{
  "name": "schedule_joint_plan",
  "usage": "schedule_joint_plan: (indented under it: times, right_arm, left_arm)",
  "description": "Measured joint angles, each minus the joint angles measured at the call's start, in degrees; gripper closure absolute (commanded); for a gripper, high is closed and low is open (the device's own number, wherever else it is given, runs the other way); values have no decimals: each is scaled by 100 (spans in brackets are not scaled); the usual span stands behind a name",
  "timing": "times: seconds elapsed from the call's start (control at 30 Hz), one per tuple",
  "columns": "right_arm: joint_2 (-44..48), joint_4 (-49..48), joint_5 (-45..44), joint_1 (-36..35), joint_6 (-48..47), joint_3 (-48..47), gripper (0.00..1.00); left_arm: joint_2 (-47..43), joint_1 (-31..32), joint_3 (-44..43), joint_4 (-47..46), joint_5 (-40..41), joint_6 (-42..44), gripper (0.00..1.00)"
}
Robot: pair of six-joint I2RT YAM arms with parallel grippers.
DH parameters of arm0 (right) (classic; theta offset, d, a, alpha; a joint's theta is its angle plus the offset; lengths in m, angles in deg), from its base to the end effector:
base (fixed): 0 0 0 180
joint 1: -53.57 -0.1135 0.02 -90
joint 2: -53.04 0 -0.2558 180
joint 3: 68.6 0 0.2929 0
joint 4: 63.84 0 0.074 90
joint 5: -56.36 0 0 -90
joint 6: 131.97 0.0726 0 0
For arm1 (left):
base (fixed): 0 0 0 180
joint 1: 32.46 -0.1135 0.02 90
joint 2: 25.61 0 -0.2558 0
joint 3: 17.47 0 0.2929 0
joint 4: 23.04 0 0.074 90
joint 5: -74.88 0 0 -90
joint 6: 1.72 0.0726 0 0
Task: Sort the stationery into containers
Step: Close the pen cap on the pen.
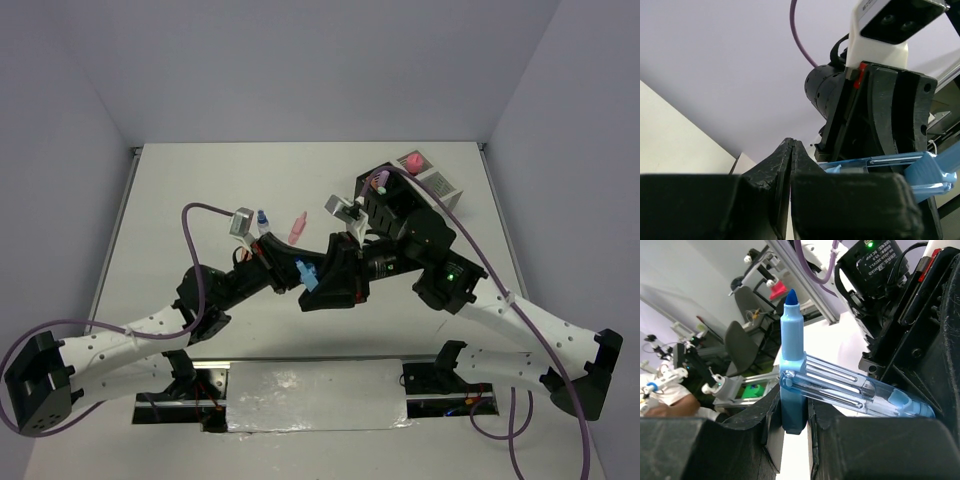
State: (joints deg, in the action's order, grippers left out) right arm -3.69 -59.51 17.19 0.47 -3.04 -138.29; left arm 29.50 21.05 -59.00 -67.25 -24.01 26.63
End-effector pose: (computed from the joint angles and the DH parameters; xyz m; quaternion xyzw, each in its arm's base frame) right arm 0.1253 0.2606 0.4110 -0.3956 0.5442 0.6871 0.2743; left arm 0.1597 -0.2348 0.3288 0.0321 0.4973 -0.7517 0.4320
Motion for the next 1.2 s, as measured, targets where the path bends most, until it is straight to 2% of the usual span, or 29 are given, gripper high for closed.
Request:
schedule_joint_plan:
  times: [0.3,0.5,1.2]
  right_arm:
    - [4,81,-4,-9,-413,83,100]
    - [70,367,-103,-35,-605,564,100]
    - [31,608,-413,-22,-761,678,100]
  left_arm:
    - [-313,-203,2,428,48,22,73]
    - [-595,-400,2,555,114,9,70]
    - [-645,-417,11,610,-111,4,70]
